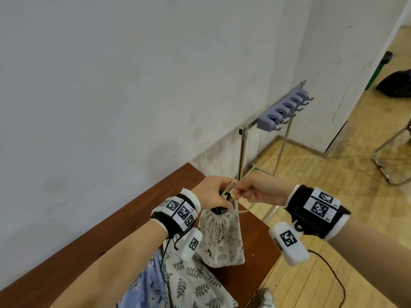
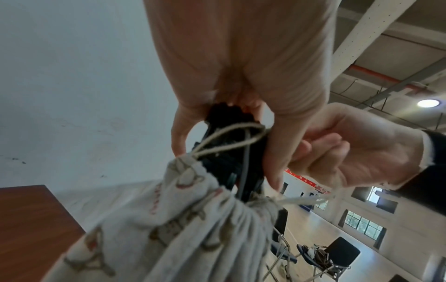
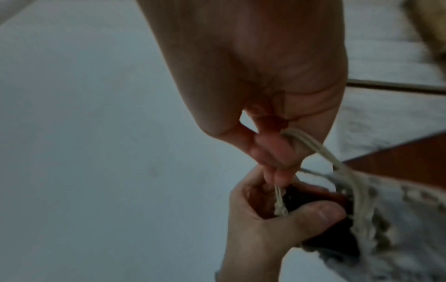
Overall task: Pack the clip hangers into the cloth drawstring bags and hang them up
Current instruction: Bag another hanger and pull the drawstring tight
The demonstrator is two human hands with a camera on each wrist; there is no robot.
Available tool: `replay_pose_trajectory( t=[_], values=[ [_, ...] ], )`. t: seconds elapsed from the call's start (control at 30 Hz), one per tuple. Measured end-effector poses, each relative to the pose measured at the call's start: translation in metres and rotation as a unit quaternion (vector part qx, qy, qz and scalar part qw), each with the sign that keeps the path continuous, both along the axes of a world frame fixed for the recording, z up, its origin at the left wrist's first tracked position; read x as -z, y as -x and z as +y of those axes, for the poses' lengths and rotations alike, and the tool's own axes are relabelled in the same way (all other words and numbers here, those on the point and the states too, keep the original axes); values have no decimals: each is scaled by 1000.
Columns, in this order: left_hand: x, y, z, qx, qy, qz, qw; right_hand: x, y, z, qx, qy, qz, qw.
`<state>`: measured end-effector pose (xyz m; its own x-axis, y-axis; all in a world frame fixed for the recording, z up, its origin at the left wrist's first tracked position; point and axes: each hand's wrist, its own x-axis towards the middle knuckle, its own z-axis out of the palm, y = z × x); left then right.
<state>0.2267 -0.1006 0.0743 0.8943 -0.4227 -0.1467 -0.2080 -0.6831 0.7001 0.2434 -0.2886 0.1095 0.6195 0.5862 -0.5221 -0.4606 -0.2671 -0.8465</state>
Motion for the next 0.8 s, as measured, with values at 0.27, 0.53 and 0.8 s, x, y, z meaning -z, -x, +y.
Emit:
replay_pose_trajectory(
  t=[0.27,0.53,0.8],
  values=[
    [-18,3,2,-76,191,56,977,-6,2,7,95,-62,-113,987],
    [-63,-22,-28,-46,194,77,977,-24,-7,-2,194,110,-398,890],
    [-93,-81,-95,-1,121,100,988,-28,-52,-78,113,92,-328,934]
  ],
)
